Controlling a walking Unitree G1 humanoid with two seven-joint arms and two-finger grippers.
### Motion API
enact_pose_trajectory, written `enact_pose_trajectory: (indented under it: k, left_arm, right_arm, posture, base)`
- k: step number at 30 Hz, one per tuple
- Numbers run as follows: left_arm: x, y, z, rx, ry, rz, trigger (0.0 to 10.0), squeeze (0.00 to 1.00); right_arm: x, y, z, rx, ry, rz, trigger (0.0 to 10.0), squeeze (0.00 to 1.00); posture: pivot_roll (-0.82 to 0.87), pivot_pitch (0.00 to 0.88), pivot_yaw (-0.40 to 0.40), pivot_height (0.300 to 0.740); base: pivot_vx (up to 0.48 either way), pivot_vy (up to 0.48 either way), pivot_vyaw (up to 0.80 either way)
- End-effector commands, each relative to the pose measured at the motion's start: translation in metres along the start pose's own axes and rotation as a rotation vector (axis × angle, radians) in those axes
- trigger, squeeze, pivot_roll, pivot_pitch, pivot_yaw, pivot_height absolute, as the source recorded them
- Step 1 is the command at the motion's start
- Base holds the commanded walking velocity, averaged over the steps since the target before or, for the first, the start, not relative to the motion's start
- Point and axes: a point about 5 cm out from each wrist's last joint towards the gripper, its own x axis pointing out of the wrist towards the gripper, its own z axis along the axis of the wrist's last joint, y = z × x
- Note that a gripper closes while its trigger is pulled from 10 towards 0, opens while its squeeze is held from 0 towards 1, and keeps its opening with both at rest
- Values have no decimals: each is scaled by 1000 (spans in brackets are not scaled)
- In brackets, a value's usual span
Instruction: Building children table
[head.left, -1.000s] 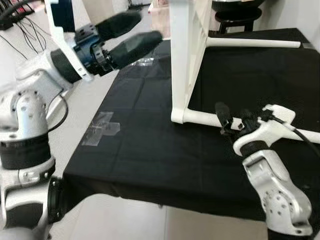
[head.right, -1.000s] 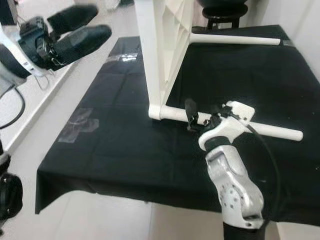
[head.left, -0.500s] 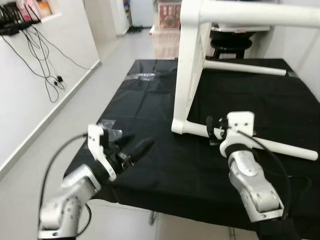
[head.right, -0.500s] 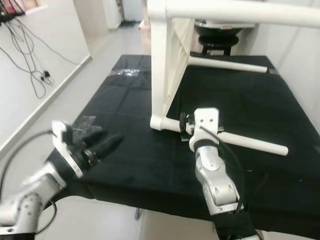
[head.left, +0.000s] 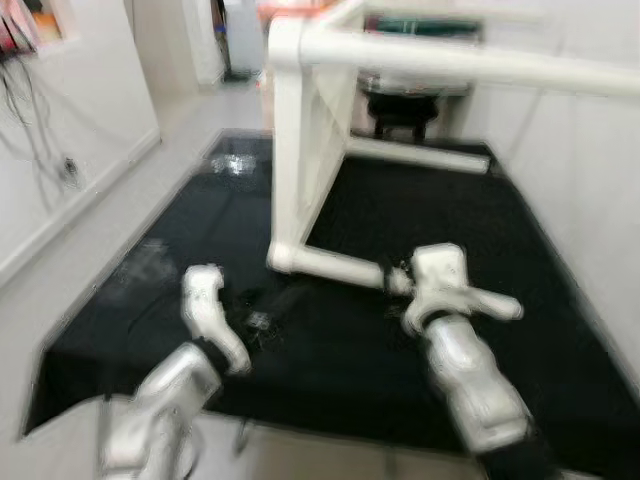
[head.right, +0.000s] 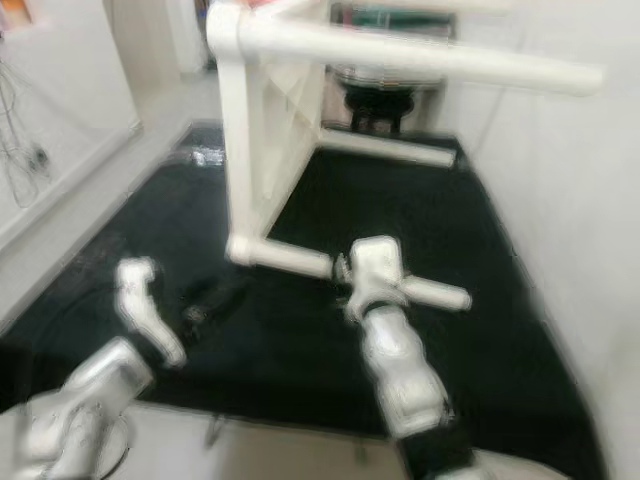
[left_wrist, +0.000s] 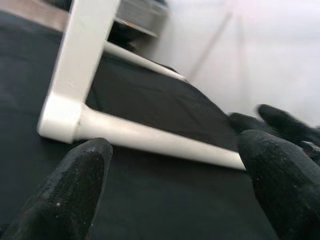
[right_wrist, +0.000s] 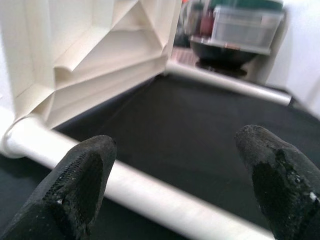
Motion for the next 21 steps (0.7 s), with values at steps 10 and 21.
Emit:
enact_pose_trajectory:
  k: [10, 21]
  left_arm:
    - [2, 10, -5, 43, 7, 87, 10000, 0]
    - [4, 12, -4, 47, -4, 93, 10000, 0]
  right_arm:
    - [3, 2, -7, -16, 8, 1, 10000, 0]
    - [6, 8, -8, -37, -7, 32, 10000, 0]
  posture:
    - [-89, 5, 29, 740]
    - [-87, 7, 35, 740]
  base:
    - [27, 0, -80]
    - [291, 0, -218]
